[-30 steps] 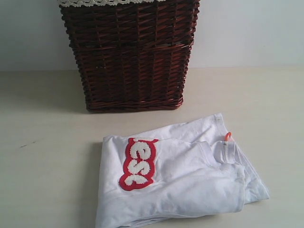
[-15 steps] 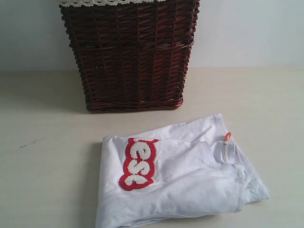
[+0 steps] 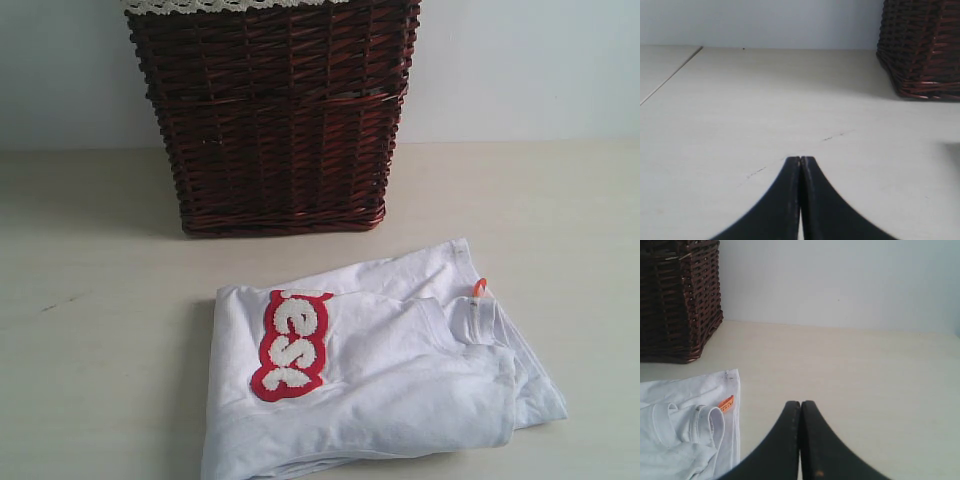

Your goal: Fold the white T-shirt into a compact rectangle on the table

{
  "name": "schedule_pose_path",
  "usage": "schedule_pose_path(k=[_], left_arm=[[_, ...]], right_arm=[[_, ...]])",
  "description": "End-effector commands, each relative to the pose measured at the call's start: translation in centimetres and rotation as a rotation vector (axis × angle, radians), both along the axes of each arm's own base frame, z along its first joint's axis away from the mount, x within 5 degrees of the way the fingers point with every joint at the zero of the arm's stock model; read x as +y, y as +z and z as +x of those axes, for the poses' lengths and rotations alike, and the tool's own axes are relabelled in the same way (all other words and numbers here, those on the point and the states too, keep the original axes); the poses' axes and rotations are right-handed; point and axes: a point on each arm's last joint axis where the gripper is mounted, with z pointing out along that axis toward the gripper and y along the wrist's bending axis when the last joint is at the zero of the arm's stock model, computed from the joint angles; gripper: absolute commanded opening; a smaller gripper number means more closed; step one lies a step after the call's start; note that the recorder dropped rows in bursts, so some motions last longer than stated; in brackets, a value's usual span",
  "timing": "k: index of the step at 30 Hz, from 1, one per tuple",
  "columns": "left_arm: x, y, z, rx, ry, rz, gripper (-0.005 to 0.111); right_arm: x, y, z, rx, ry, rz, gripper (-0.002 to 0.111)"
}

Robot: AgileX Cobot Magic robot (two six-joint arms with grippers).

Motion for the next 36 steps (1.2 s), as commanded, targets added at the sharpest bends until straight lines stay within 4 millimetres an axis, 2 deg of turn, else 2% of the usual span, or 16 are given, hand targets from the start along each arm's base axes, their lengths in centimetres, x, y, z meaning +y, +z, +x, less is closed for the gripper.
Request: schedule_pose_path(k=[1, 36], left_arm=[[-0.02, 0.08, -0.02, -0.013, -0.002, -0.003, 0.000], [-0.02, 0.08, -0.02, -0.013, -0.002, -0.003, 0.000]], right_arm=[[-0.07, -0.13, -0.02, 0.001, -0.005, -0.022, 0.000], [-0.07, -0.13, -0.02, 0.001, -0.002, -0.038, 0.000]])
